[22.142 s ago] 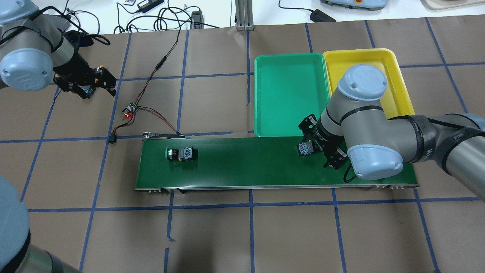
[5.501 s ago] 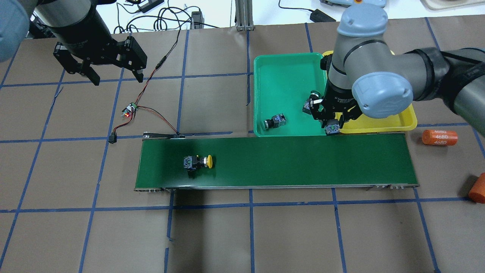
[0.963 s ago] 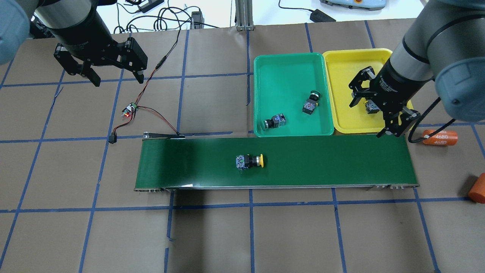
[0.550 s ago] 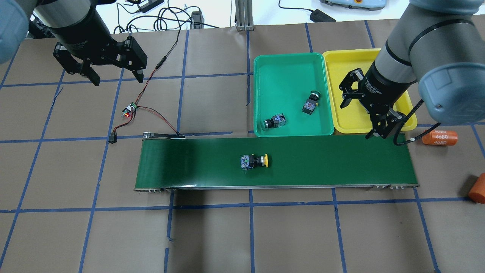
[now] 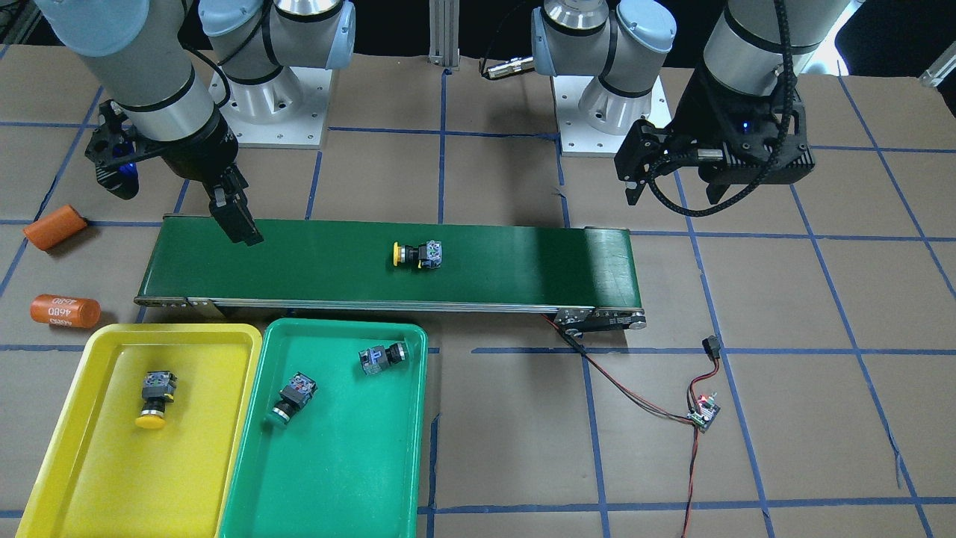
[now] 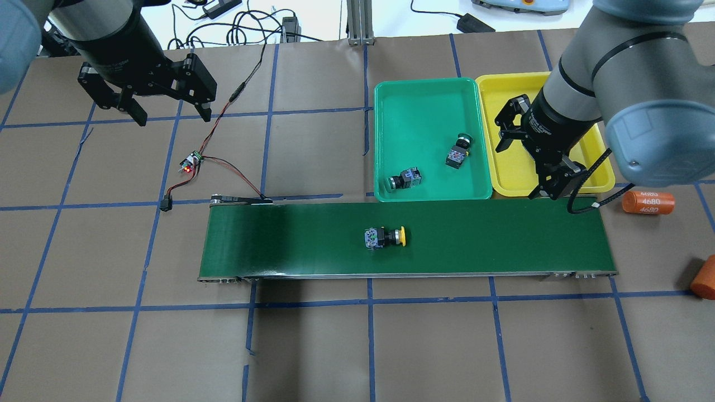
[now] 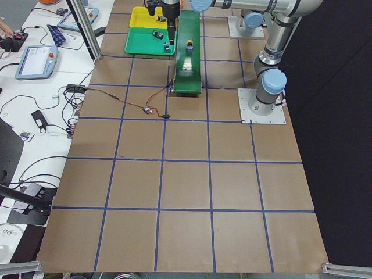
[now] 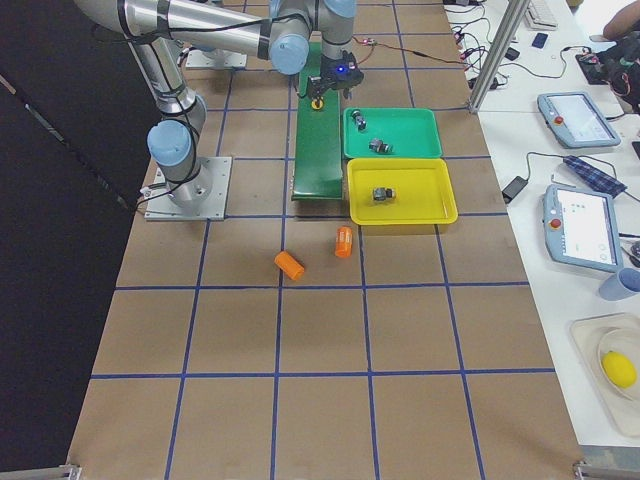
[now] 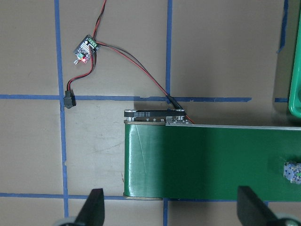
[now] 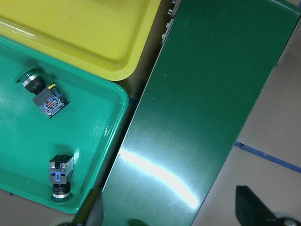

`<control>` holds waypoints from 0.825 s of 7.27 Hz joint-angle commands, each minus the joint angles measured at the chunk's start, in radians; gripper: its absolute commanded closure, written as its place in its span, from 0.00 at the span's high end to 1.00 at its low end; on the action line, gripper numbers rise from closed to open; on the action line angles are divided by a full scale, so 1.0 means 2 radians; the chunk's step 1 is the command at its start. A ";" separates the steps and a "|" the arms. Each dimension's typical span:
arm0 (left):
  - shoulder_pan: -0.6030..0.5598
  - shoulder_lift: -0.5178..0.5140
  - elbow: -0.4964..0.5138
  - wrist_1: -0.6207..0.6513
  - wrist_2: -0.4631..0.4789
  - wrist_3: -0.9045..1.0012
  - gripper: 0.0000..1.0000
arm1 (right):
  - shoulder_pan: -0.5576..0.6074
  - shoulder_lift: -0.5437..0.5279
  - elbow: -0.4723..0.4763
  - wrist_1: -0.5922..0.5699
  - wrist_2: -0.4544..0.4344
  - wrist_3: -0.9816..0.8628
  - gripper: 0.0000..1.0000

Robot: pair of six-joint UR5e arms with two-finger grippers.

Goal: Sort buttons by color to trays
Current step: 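Move the right gripper back over the belt toward the second yellow button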

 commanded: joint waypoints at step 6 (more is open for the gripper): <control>0.001 0.000 -0.001 0.003 0.000 0.000 1.00 | 0.055 0.000 0.066 -0.085 0.002 0.082 1.00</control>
